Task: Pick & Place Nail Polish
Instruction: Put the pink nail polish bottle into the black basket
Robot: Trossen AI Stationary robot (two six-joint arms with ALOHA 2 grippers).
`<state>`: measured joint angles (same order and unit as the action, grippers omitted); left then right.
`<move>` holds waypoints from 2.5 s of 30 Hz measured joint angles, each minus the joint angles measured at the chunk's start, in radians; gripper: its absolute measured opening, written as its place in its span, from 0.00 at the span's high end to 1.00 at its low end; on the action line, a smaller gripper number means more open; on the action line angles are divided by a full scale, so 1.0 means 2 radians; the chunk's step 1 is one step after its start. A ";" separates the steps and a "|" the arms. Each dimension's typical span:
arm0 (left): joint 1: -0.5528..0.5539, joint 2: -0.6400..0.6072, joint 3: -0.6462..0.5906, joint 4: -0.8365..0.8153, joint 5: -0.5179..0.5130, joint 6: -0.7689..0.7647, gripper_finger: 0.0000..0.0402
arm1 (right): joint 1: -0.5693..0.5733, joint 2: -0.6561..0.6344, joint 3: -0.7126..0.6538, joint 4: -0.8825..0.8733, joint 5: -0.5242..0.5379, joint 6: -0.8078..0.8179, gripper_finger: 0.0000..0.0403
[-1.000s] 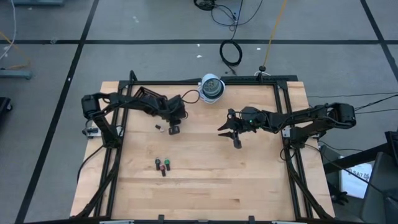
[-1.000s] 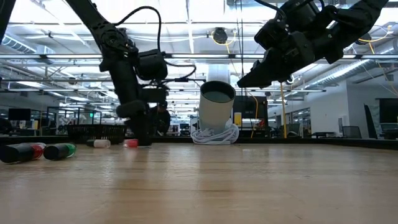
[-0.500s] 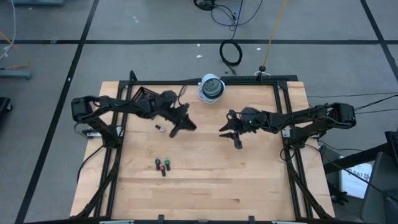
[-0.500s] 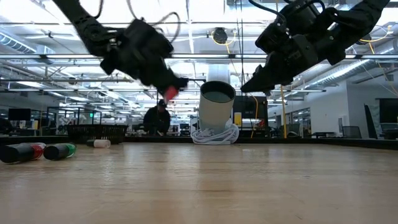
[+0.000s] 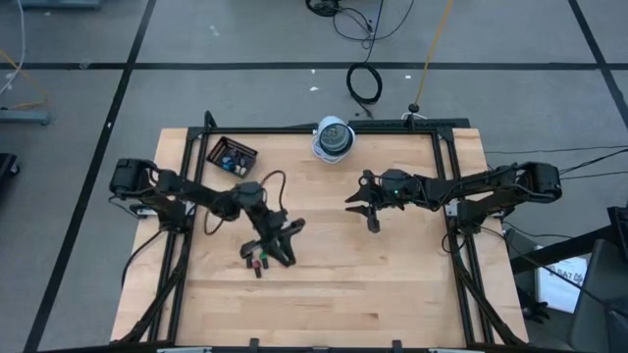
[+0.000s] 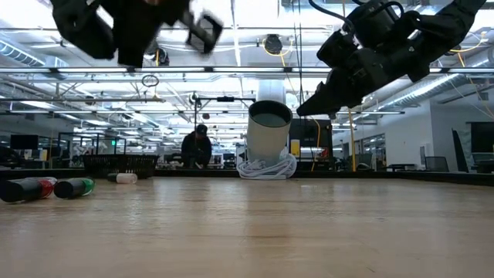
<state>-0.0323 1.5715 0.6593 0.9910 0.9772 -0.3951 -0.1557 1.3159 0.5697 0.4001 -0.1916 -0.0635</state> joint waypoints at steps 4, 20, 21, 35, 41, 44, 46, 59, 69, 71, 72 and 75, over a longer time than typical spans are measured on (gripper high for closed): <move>-0.028 -0.001 0.025 0.061 -0.019 -0.004 0.91 | 0.001 0.000 0.000 -0.007 0.004 0.002 0.75; -0.057 -0.001 0.035 0.058 -0.040 0.008 0.91 | 0.001 0.000 0.000 -0.011 0.004 0.000 0.75; -0.055 -0.001 0.035 0.051 -0.040 0.013 0.91 | 0.001 0.000 0.000 -0.011 0.004 0.000 0.75; 0.039 -0.174 -0.094 -0.026 -0.116 0.124 0.91 | 0.001 0.000 0.000 -0.019 0.004 -0.001 0.75; 0.067 -0.303 -0.208 -0.027 -0.244 0.163 0.91 | 0.001 0.000 -0.001 -0.010 0.004 -0.001 0.75; 0.084 -0.360 -0.249 -0.020 -0.292 0.165 0.91 | 0.001 0.000 -0.001 -0.009 0.004 -0.001 0.75; 0.093 -0.389 -0.271 -0.023 -0.344 0.165 0.91 | 0.001 0.000 -0.001 -0.008 0.004 -0.001 0.75; 0.101 -0.429 -0.322 -0.086 -0.875 0.196 0.91 | 0.001 0.000 -0.001 -0.008 0.004 -0.002 0.75; 0.194 -0.410 -0.322 -0.142 -0.967 0.116 0.91 | 0.000 0.000 -0.001 0.004 0.005 -0.006 0.75; 0.230 -0.393 -0.322 -0.159 -0.922 0.074 0.91 | 0.000 0.000 -0.001 0.004 0.006 -0.006 0.75; 0.248 -0.384 -0.322 -0.160 -0.892 0.063 0.91 | 0.000 0.000 -0.001 0.004 0.006 -0.006 0.75; 0.297 -0.354 -0.314 -0.158 -0.832 0.050 0.91 | 0.000 0.000 -0.001 0.004 0.006 -0.006 0.75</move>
<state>0.5609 0.8632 0.0319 0.6752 -0.6862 -0.2956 -0.1551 1.3163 0.5682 0.4081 -0.1799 -0.0757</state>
